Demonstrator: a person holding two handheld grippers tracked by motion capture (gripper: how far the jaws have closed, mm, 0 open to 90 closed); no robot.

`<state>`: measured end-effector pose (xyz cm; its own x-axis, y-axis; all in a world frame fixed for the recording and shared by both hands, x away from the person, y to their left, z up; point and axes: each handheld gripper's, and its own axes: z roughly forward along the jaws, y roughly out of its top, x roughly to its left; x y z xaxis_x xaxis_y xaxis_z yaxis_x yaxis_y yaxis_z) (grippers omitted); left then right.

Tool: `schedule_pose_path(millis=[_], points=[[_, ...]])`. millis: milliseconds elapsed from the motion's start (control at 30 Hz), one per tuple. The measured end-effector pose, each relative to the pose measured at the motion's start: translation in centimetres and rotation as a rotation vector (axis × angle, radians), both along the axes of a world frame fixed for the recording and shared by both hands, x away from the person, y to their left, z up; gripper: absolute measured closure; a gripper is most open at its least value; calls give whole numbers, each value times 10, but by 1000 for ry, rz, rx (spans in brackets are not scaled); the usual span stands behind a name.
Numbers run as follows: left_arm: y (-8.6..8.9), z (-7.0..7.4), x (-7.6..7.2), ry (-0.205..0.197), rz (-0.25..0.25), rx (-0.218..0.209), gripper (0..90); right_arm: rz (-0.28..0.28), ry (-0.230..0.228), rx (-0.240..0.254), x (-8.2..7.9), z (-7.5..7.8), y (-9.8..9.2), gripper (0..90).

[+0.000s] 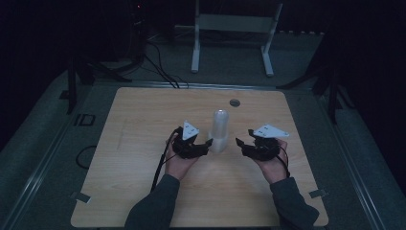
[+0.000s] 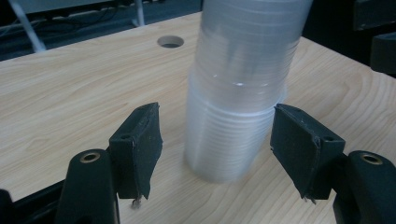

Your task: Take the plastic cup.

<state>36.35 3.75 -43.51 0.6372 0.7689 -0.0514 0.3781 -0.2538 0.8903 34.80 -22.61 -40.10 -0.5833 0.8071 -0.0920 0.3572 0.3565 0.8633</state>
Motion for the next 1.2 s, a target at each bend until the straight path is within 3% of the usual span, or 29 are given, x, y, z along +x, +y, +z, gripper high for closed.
schedule_pose_path(millis=[400,1200], points=[[-15,-6,6,-12,-29,37,273,13,-4,35,7,8,5,377],[-35,-25,17,-36,-16,59,240,45,-19,64,17,20,17,356]])
